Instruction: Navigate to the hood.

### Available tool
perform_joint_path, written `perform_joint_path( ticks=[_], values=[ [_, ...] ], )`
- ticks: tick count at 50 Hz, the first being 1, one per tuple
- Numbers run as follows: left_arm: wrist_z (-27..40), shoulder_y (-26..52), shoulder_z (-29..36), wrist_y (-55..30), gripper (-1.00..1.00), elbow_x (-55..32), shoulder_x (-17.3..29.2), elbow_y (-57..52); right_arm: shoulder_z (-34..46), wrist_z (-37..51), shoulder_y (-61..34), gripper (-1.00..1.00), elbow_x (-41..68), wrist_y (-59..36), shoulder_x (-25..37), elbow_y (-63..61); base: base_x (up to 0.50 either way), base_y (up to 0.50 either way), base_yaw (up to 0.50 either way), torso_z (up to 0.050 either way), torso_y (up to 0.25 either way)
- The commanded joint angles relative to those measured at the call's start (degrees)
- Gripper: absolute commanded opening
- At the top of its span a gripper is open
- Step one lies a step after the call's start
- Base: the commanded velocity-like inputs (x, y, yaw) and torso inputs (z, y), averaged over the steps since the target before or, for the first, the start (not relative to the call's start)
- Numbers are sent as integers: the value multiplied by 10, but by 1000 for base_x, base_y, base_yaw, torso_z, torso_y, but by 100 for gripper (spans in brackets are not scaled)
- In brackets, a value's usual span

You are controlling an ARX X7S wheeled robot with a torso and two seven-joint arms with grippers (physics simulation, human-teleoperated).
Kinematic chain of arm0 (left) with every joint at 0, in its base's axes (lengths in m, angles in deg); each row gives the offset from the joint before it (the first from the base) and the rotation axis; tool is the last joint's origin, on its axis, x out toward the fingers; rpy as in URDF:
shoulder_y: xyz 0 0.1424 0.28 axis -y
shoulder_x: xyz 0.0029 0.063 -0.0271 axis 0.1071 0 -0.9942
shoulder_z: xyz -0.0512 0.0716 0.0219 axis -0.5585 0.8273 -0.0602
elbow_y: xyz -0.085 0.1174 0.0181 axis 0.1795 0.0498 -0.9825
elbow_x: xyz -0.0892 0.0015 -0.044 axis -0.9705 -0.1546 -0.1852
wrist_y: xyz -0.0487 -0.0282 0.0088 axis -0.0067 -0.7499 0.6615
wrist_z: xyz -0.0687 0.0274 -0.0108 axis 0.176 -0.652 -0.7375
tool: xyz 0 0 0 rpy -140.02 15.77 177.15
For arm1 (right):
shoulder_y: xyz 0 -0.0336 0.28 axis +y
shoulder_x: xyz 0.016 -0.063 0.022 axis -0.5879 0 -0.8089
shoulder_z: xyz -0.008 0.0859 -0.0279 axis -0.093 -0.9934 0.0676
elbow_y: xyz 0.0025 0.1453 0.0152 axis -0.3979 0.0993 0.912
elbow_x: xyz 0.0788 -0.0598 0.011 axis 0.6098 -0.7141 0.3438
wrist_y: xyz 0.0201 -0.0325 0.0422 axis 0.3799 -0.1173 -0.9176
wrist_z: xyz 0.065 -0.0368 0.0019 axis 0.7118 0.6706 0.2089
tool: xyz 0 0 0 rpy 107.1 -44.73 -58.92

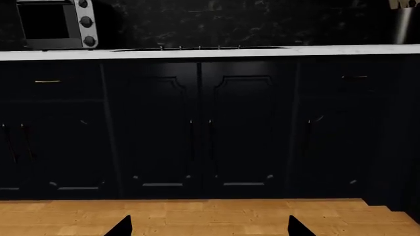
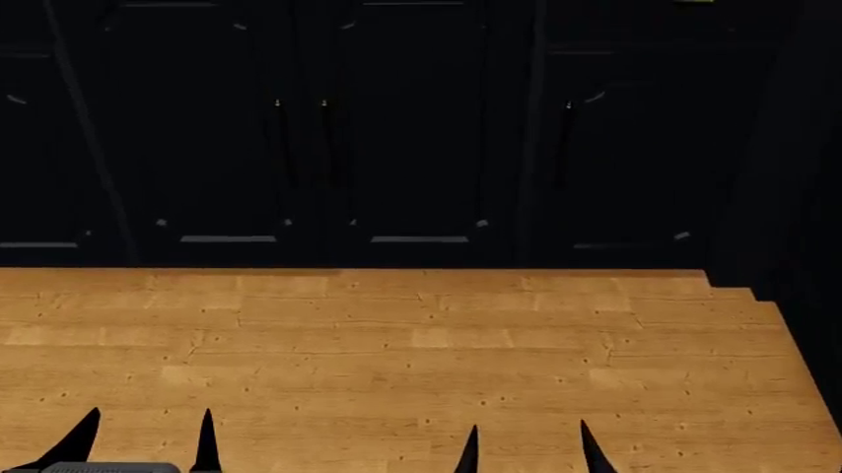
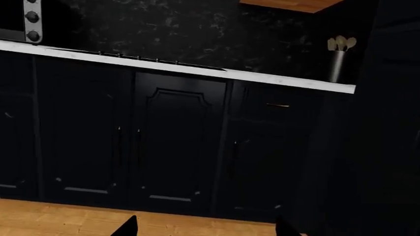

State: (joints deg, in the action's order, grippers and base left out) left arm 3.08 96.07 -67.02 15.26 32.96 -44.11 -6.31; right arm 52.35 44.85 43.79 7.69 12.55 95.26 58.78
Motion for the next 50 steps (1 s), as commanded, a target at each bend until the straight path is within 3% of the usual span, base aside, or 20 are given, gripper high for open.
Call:
perform_joint_path(
  ticks=[1, 50],
  values=[
    [1, 2, 2, 3, 100, -2, 0, 5, 3, -2, -2, 100, 4, 5, 2, 5, 9, 414, 0, 0, 0],
    [10, 0, 13, 0, 100, -8, 8, -7, 16, 7, 0, 100, 8, -9, 11, -8, 9, 416, 0, 0, 0]
  ],
)
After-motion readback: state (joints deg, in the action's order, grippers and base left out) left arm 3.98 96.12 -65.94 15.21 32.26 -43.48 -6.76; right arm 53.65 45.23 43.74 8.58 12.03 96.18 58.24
